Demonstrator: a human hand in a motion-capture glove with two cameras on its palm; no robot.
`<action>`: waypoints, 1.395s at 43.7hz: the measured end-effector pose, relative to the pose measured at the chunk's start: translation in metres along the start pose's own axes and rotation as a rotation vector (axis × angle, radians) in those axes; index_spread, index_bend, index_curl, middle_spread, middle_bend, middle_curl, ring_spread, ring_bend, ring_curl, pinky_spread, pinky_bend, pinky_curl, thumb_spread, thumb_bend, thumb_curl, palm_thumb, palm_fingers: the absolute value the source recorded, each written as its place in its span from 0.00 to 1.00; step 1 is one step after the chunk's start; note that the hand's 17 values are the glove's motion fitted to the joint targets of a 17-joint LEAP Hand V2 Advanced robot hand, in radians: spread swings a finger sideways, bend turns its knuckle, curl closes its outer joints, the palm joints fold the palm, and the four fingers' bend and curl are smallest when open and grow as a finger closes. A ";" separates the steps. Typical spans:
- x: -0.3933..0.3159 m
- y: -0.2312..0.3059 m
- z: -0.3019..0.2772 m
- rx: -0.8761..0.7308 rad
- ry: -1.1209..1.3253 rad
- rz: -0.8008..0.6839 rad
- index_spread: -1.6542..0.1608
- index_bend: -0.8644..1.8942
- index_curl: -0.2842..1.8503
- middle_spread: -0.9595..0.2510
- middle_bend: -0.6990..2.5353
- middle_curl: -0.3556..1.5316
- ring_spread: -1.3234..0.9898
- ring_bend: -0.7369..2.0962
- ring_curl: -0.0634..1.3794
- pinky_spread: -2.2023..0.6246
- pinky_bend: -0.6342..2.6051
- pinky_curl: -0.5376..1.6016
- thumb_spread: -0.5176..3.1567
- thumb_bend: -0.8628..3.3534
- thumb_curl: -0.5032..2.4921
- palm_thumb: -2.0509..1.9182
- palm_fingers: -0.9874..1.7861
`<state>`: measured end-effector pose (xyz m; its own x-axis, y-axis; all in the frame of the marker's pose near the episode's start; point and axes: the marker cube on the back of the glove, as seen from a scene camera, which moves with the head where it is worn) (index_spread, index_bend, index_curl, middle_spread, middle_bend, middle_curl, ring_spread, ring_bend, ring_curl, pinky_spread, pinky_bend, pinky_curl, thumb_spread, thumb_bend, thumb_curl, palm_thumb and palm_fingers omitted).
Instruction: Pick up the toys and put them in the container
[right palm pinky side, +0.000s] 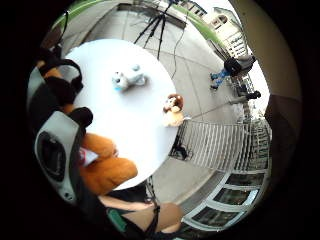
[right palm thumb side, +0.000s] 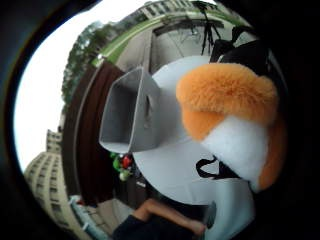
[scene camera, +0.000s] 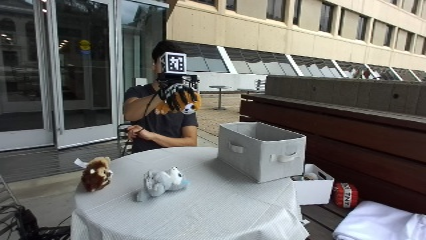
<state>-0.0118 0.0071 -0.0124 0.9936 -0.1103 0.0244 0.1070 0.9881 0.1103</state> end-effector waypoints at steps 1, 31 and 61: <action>-0.008 -0.004 -0.004 0.000 0.001 -0.011 0.70 0.36 0.34 0.48 0.35 0.38 0.39 0.61 0.30 0.63 0.50 0.42 0.36 0.25 0.43 0.68 0.66; -0.241 -0.077 -0.014 -0.036 -0.031 -0.243 0.68 0.36 0.30 0.46 0.32 0.42 0.39 0.61 0.31 0.63 0.52 0.42 0.39 0.23 0.46 0.68 0.65; -0.271 -0.084 0.018 -0.063 -0.130 -0.292 0.70 0.35 0.24 0.62 0.24 0.40 0.46 0.56 0.31 0.68 0.61 0.47 0.45 0.18 0.39 0.58 0.38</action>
<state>-0.2904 -0.0477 -0.0105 0.9080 -0.3989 0.1281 0.3929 0.9169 0.0700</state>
